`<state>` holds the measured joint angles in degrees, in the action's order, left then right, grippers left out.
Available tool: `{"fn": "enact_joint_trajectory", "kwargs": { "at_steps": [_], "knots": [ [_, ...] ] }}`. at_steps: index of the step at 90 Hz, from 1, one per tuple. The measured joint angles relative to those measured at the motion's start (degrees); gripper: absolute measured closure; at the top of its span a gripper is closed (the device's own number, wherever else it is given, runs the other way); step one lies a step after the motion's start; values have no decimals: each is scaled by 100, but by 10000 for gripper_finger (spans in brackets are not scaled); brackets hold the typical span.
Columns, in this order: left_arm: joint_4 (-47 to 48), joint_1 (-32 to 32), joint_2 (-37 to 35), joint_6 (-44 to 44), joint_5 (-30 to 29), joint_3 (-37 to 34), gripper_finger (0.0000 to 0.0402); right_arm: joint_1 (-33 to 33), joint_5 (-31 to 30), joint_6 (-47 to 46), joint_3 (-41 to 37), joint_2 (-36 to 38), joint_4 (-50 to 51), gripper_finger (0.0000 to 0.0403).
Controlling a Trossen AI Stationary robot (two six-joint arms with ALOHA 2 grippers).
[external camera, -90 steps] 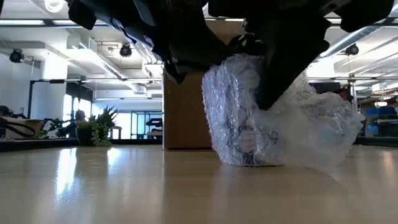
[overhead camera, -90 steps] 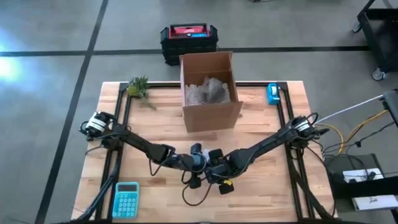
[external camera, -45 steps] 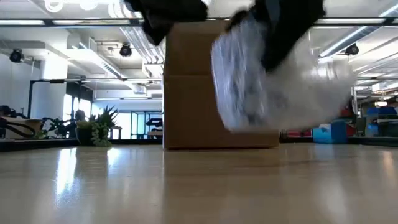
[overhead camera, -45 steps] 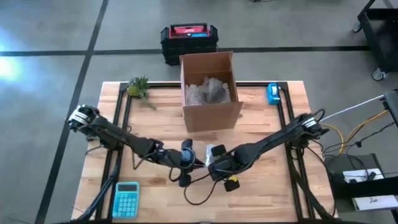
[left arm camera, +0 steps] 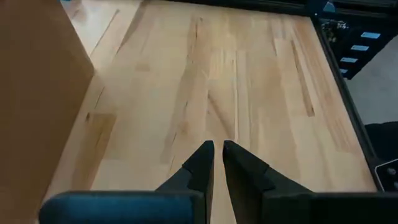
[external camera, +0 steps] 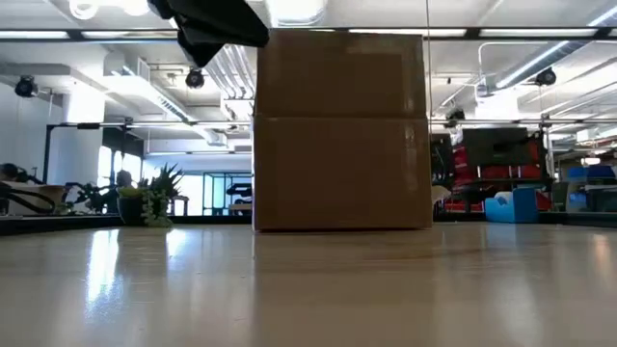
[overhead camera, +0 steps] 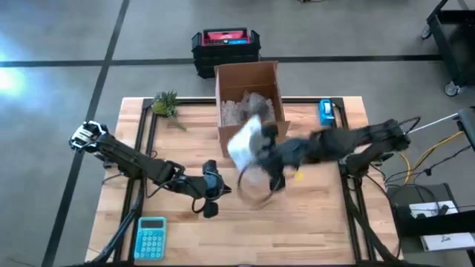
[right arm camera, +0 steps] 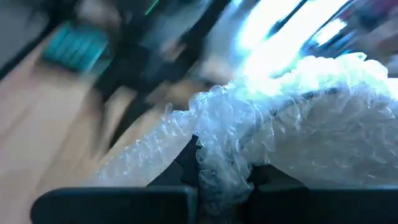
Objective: Wrap mug
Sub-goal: Put the wrapped white mug into the cardboard box
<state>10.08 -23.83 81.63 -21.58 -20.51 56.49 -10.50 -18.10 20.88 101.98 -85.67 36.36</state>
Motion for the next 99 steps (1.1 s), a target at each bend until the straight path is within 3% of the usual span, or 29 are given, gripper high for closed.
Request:
{"fn": "enact_joint_trajectory", "kwargs": {
  "at_steps": [20, 38, 53, 70, 99],
  "knots": [
    [-70, 13, 164, 83, 2, -4, 379, 2046, 91, -220, 480, -160, -280, 382],
    [-119, 13, 203, 108, 4, 0, 379, 3363, 1558, -1142, 251, -730, 132, 384],
    [-160, 13, 205, 102, 4, 0, 379, 3540, 1787, -1376, 191, -1360, 879, 383],
    [-161, 13, 205, 99, 4, 0, 379, 3473, 1855, -1443, 190, -1860, 967, 381],
    [-170, 13, 205, 94, 5, 0, 379, 3473, 2216, -1536, 160, -2240, 935, 298]
  ]
}}
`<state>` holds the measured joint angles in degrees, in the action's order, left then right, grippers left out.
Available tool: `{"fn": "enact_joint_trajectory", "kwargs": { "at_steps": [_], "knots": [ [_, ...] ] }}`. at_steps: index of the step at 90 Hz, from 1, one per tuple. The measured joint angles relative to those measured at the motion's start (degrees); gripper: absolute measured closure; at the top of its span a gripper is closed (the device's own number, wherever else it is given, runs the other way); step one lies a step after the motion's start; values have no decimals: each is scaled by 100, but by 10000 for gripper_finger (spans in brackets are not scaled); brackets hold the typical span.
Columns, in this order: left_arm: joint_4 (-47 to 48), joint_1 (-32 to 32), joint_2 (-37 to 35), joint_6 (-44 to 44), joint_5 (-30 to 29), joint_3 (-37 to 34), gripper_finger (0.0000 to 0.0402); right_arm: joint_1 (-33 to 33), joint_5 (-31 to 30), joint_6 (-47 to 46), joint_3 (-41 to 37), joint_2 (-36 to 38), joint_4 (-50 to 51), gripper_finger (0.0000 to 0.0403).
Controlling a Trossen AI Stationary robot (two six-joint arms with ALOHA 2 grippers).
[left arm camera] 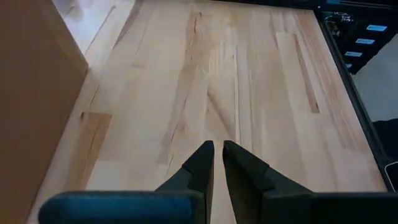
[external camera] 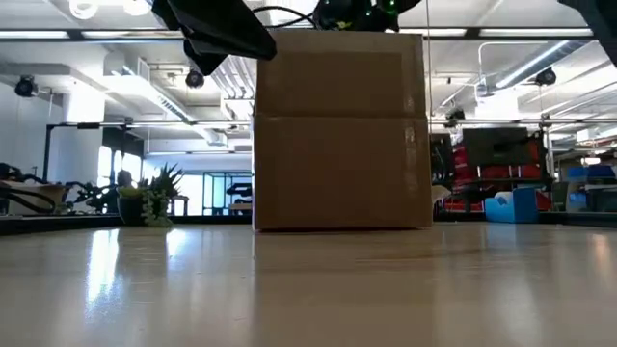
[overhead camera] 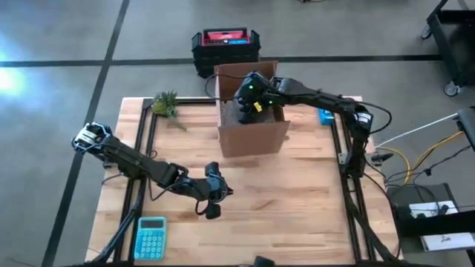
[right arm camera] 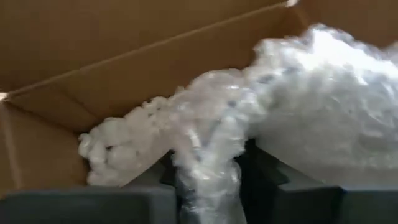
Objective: Wrap mug
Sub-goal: Put the wrapped white mug into the cardboard box, then return to Home Position
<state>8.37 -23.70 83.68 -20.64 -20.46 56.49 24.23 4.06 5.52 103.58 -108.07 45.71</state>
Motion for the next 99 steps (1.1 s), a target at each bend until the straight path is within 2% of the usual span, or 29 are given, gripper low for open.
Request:
{"fn": "enact_joint_trajectory", "kwargs": {
  "at_steps": [18, 34, 52, 66, 83, 99],
  "knots": [
    [-39, 0, 0, -2, 1, 4, 379, 2, 244, -102, 14, 41, 74, 227],
    [-61, 0, -2, -39, 1, 4, 379, 9, 232, 35, 542, 354, 325, 176],
    [-76, 0, -10, -68, 1, 4, 379, -84, 234, 156, 1411, 849, 943, 145],
    [-66, 0, -109, -88, -1, 4, 379, -344, 242, 310, 1597, 1437, 1602, 134],
    [184, 2, -499, 170, -3, 4, 390, -851, 235, 315, 815, 2328, 1910, 144],
    [377, 123, -1171, 662, -38, -173, 400, -1508, -24, 22, -950, 3578, 856, 188]
  ]
}}
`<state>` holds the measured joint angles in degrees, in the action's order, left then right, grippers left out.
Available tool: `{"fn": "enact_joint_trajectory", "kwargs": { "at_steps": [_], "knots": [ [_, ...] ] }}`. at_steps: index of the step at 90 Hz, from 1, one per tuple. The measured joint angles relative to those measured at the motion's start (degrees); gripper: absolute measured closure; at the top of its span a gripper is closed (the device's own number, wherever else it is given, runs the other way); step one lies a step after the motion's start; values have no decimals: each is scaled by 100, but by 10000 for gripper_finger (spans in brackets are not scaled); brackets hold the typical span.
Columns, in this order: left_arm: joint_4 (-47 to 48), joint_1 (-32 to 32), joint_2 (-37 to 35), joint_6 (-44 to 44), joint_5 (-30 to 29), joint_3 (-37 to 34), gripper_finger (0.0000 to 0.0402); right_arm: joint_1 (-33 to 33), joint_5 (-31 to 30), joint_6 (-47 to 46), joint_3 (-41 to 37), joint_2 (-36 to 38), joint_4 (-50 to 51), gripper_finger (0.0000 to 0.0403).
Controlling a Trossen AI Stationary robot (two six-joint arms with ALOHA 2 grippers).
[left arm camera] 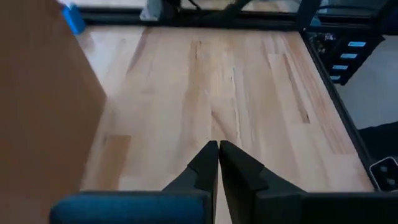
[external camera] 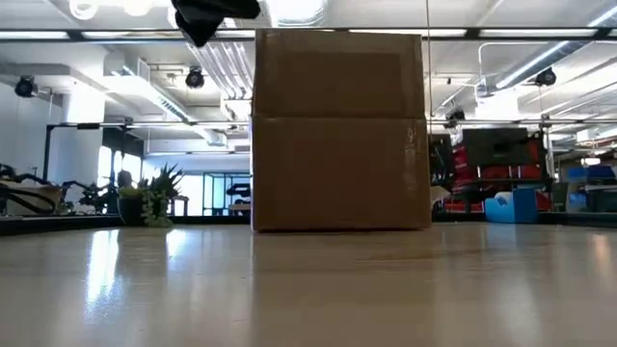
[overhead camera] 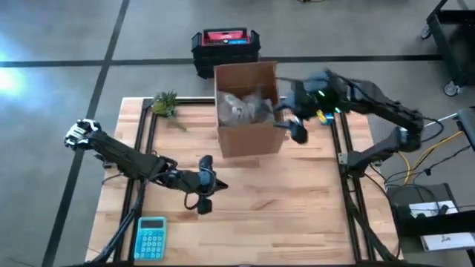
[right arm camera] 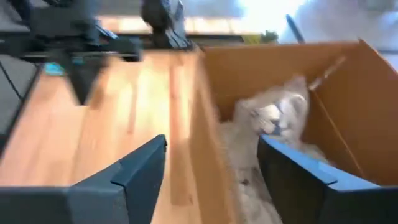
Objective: Wrap mug
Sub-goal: Return to Home Position
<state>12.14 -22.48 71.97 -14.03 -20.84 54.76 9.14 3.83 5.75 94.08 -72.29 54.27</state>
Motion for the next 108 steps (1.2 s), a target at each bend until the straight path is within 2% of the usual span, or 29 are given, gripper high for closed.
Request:
{"fn": "enact_joint_trajectory", "kwargs": {
  "at_steps": [19, 38, 47, 57, 68, 78, 91, 108],
  "knots": [
    [-305, 326, -1323, 72, -45, -1159, 401, -422, -91, -621, -2321, 1260, -1112, 254],
    [-1723, 807, -2532, 19, 240, -2836, 401, -627, -56, -796, -4790, 2493, -3492, 328],
    [-1789, 1095, -3064, 3, 285, -3326, 401, -627, 102, -806, -5792, 2928, -4643, 365],
    [-1812, 1226, -3636, 40, 296, -3684, 401, -625, 262, -860, -6551, 3307, -4900, 396],
    [-1834, 1228, -4193, -15, 203, -3906, 402, -626, 266, -1455, -6997, 3671, -4860, 393],
    [-1909, 1226, -4465, -44, 201, -4016, 402, -627, 265, -2012, -7125, 3705, -4864, 379],
    [-1886, 1224, -4545, 36, 242, -4073, 402, -655, 337, -1705, -7359, 3709, -5062, 364],
    [-1912, 1216, -4775, 305, 1011, -4251, 400, -651, 373, -1841, -8205, 4232, -5884, 349]
  ]
}}
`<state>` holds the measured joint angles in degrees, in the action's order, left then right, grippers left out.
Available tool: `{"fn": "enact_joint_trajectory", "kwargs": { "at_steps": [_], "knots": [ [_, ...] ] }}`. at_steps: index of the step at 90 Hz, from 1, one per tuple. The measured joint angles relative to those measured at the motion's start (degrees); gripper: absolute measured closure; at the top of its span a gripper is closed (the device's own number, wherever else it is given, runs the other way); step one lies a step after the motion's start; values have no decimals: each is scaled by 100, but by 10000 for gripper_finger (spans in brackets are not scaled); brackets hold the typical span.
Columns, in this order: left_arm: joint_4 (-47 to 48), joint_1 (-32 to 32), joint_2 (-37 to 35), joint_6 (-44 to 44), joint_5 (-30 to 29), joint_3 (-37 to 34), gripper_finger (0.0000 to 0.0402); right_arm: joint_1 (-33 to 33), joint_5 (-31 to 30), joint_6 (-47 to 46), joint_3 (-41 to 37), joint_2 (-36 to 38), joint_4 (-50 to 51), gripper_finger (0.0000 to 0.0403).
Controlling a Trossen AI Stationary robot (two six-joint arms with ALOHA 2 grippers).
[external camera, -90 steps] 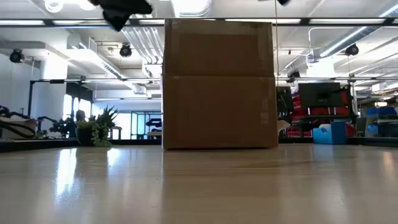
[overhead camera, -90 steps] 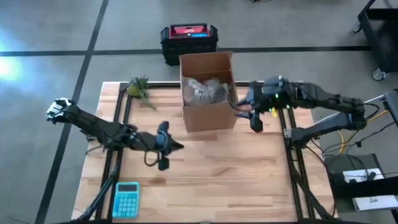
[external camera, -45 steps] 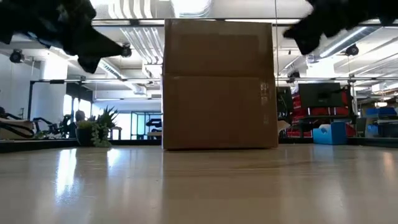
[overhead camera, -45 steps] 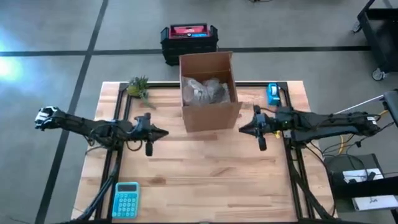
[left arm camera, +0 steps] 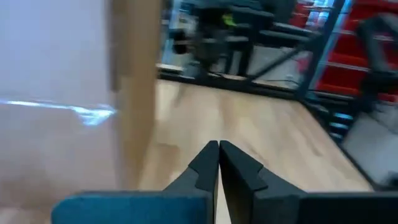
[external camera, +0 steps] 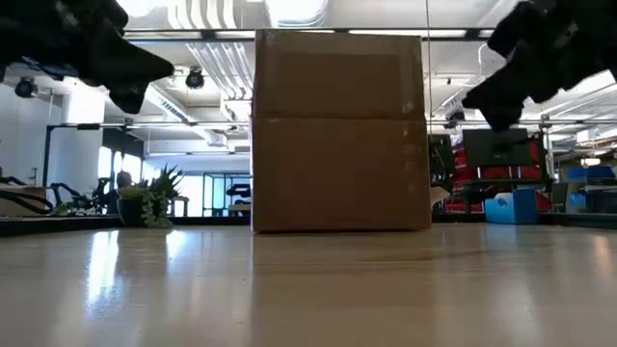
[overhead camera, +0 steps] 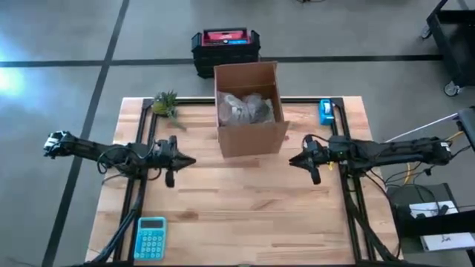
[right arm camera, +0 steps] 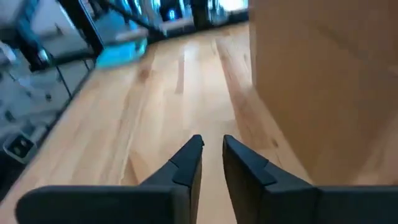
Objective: Wrap mug
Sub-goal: Return to Home Position
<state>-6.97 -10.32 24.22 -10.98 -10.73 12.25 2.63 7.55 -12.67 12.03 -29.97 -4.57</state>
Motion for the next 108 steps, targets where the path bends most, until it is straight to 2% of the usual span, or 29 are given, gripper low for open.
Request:
{"fn": "enact_joint_trajectory", "kwargs": {
  "at_steps": [23, 39, 58, 65, 74, 108],
  "knots": [
    [-489, 276, -823, -72, -166, -801, 395, 13, 8, -64, -838, 1137, -615, 330],
    [-495, 559, -1504, -115, 269, -1093, 395, 13, 451, -176, -1055, 1977, -367, 320],
    [474, 760, -2281, -363, 280, -1161, 395, 93, 389, -108, -1056, 2997, 413, 312],
    [452, 760, -2419, -322, 303, -1163, 395, 101, 69, -93, -1056, 2997, 421, 310],
    [467, 762, -2408, -349, 289, -1165, 395, 103, -744, -275, -1105, 2954, 448, 308],
    [473, 771, -2421, -448, 283, -1169, 395, 103, -728, -121, -1132, 2964, 401, 298]
  ]
}}
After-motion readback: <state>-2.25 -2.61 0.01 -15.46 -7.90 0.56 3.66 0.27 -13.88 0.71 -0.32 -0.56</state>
